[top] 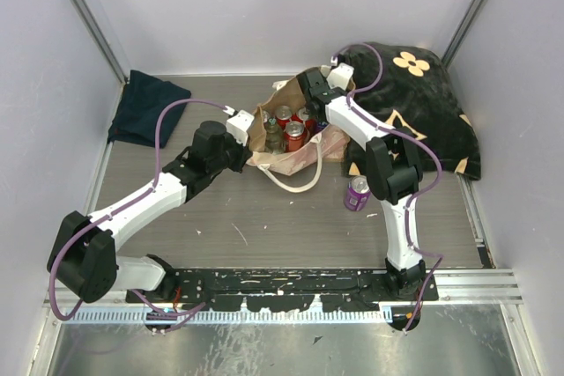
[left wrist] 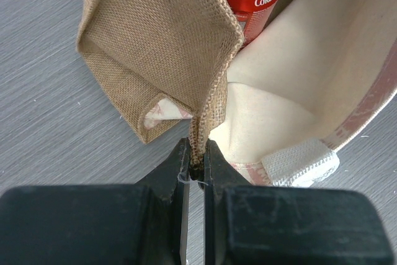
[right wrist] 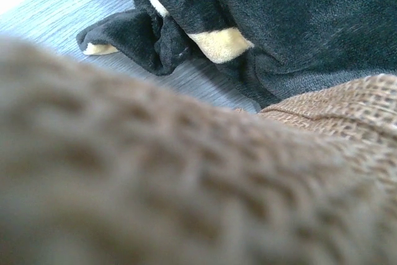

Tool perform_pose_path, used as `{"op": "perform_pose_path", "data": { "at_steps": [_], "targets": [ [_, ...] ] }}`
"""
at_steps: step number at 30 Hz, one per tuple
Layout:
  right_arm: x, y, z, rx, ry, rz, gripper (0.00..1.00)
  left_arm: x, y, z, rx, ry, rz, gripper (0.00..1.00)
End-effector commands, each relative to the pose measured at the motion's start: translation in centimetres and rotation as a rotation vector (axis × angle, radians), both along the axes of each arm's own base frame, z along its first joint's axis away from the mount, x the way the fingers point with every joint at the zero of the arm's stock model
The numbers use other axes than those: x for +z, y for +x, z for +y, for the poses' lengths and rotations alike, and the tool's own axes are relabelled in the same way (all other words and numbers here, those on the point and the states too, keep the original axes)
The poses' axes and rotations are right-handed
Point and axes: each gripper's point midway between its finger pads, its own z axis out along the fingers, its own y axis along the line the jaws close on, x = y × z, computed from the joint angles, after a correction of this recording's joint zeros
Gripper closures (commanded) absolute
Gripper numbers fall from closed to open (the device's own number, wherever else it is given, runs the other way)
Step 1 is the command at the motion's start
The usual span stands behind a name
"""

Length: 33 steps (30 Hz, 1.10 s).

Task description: Take the beverage out of the canvas bag

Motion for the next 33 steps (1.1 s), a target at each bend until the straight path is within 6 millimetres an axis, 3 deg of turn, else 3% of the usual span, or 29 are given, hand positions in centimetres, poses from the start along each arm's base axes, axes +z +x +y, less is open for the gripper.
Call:
{"op": "perform_pose_path", "data": {
  "at_steps": [1,2,3,6,8,19,22,27,33],
  "targets": [
    [-14.4,-8.3,-0.1,0.108,-0.004,0.501,0.86,-4.1,-1.6,1.7,0.007,0.103,0.113,0.86],
    [-14.6,-8.5,0.1,0.123,-0.002,0.512,0.96,-4.1,-1.6,1.7,0.006,0.105,0.113,0.86],
    [-14.8,-8.6,0.3,0.136,-0.002,0.519,0.99,-4.1,-1.6,1.7,0.005,0.106,0.113,0.86],
    [-13.9,-8.5,0.6,0.162,-0.017,0.508,0.99,-4.1,-1.6,1.8,0.006,0.111,0.110,0.86],
    [-12.1,-8.0,0.6,0.175,-0.044,0.461,0.99,-4.0,-1.5,1.8,0.007,0.112,0.106,0.86],
    [6.3,-2.9,2.8,0.313,-0.052,-0.021,0.99,-3.9,-1.5,1.8,0.014,0.106,0.105,0.86],
    [9.3,-2.5,2.6,0.317,-0.066,-0.078,0.99,-3.9,-1.4,1.8,0.014,0.104,0.104,0.86],
    [11.6,-2.4,2.2,0.314,-0.084,-0.123,0.99,-4.0,-1.5,1.6,0.012,0.099,0.108,0.85],
    [12.2,-2.3,1.7,0.298,-0.101,-0.156,0.99,-4.0,-1.5,1.7,0.014,0.097,0.108,0.85]
  ]
}}
